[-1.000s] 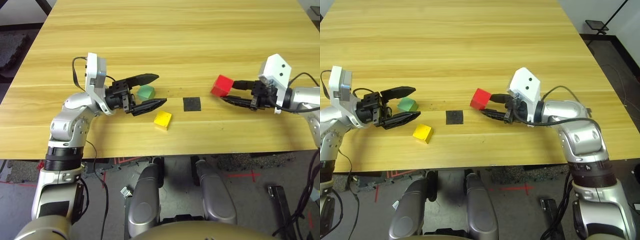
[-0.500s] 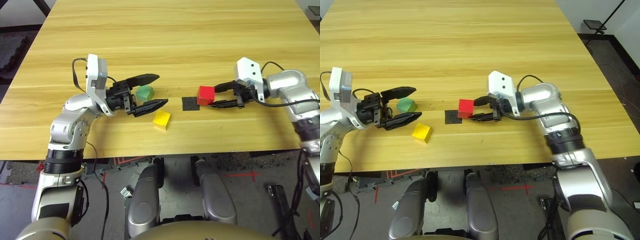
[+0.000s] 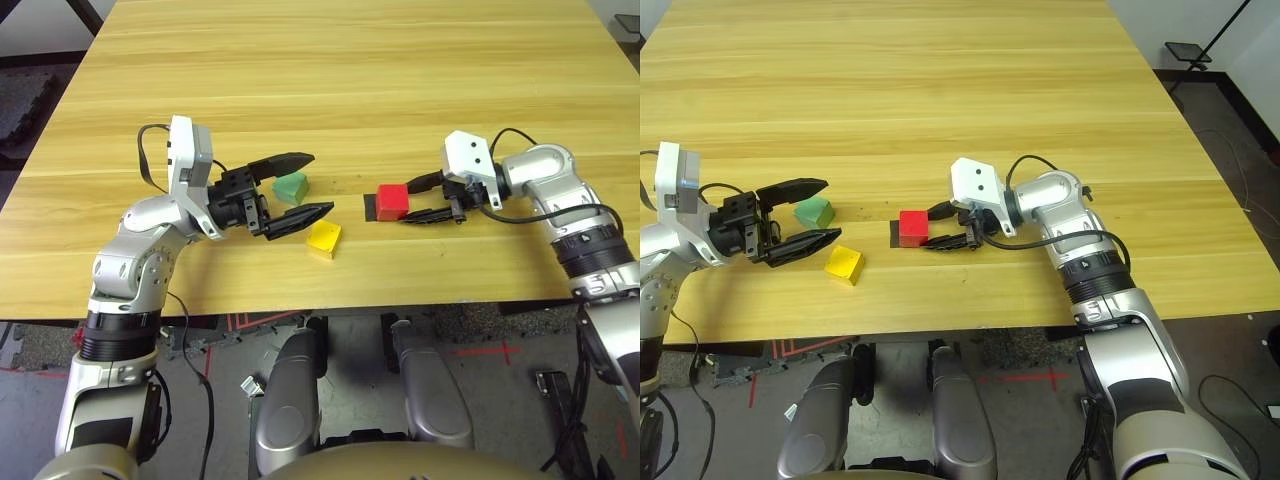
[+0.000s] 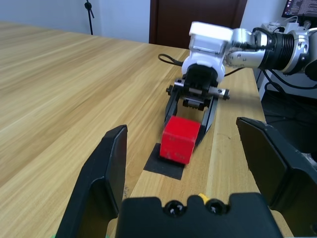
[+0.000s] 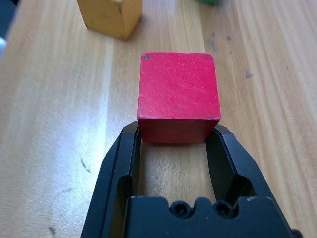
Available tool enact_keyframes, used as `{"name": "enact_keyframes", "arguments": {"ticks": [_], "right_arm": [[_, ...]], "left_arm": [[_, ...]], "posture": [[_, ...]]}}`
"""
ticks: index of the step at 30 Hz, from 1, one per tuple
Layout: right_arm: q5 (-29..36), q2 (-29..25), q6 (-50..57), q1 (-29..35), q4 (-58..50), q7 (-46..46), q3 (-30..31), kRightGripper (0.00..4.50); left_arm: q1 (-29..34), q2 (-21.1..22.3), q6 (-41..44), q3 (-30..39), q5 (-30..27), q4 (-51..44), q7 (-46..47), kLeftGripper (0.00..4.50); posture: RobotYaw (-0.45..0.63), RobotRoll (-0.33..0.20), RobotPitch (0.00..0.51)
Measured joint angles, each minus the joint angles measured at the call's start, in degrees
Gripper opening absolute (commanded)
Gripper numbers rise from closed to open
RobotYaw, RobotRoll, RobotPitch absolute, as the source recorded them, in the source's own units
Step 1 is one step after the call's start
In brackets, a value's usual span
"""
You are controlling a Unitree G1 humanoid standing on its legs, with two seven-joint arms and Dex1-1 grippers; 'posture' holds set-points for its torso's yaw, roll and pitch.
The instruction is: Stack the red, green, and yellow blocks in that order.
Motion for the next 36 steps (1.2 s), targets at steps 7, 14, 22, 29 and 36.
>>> {"name": "enact_keyframes", "arguments": {"ticks": [7, 14, 22, 29, 36], "right_arm": [[-1.8, 1.7, -2.8, -2.3, 4.7, -1.2, 0.0, 2.02], [-2.3, 2.6, -5.1, -3.6, 7.7, -1.3, -0.1, 2.02], [-2.4, 3.2, -5.1, -3.5, 7.7, -1.3, -0.1, 3.28], [-2.6, 3.2, -4.9, -3.5, 7.7, -1.2, -0.1, 4.47], [-1.2, -0.8, -3.2, -4.4, 6.7, 3.6, -0.8, 4.47]], "left_arm": [[0.1, -0.2, 0.5, 0.0, -0.1, -0.6, 0.4, 4.50], [0.1, -0.9, 1.0, -0.2, -0.2, -1.2, 0.8, 4.50], [-0.2, -0.9, 1.2, -0.2, -0.2, -1.2, 1.0, 4.50], [-0.8, -1.0, 1.2, -0.2, -0.2, -1.2, 0.9, 4.50], [-0.9, -1.0, 1.1, -0.4, -0.1, -0.9, 0.8, 4.50]], "posture": [[0.37, 0.049, 0.267], [0.37, 0.053, 0.272], [0.38, 0.055, 0.270], [0.37, 0.056, 0.265], [0.36, 0.059, 0.254]]}}
